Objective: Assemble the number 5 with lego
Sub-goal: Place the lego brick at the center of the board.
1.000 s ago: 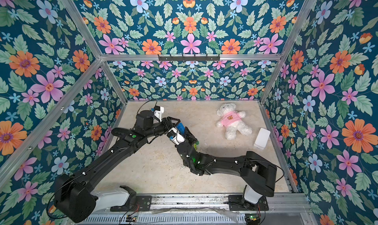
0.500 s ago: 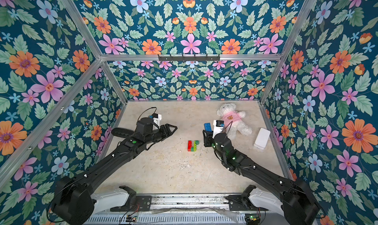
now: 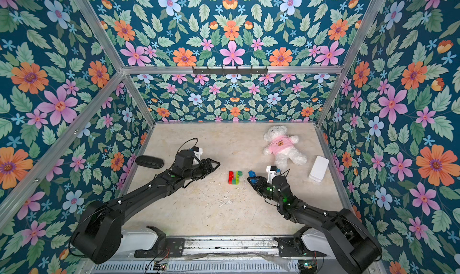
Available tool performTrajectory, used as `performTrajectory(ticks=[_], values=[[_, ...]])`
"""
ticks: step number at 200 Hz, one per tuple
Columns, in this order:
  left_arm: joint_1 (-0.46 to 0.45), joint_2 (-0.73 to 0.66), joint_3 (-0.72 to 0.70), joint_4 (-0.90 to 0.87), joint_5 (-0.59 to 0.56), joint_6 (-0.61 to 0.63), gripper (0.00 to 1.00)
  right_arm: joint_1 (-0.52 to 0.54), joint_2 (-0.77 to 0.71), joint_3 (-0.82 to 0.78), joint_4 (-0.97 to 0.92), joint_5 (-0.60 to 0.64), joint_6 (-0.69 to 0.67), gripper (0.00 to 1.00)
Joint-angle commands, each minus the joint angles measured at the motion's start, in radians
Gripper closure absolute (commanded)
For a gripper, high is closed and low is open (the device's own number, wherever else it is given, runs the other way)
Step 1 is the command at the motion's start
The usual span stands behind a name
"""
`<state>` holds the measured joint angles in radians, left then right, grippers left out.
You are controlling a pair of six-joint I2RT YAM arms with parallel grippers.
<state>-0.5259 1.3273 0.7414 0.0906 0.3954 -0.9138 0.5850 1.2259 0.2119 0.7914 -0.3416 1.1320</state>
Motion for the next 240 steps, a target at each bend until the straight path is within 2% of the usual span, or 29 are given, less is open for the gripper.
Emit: performTrajectory(ticks=[1, 41, 74, 110, 141, 170, 211, 240], values=[[-0.006, 0.021, 0.019, 0.033, 0.008, 0.004, 0.35, -0.002, 0.077, -0.013, 0.258, -0.078, 0.142, 0.69], [-0.028, 0.061, 0.046, 0.038, 0.013, 0.007, 0.35, -0.022, 0.278, -0.028, 0.486, -0.125, 0.257, 0.69], [-0.033, 0.071, 0.057, 0.029, 0.021, 0.012, 0.36, -0.027, 0.506, -0.039, 0.797, -0.166, 0.377, 0.72], [-0.048, 0.103, 0.088, 0.018, 0.031, 0.022, 0.36, -0.027, 0.689, -0.043, 1.028, -0.176, 0.468, 0.72], [-0.067, 0.151, 0.117, 0.018, 0.046, 0.023, 0.37, -0.027, 0.728, -0.046, 1.003, -0.167, 0.451, 0.71], [-0.074, 0.160, 0.122, 0.021, 0.040, 0.020, 0.37, -0.027, 0.778, -0.051, 1.056, -0.164, 0.489, 0.70], [-0.074, 0.161, 0.126, 0.013, 0.041, 0.016, 0.37, -0.027, 0.823, -0.055, 1.056, -0.178, 0.533, 0.56], [-0.074, 0.153, 0.130, 0.005, 0.037, 0.018, 0.37, -0.027, 0.843, -0.065, 1.057, -0.192, 0.540, 0.51]])
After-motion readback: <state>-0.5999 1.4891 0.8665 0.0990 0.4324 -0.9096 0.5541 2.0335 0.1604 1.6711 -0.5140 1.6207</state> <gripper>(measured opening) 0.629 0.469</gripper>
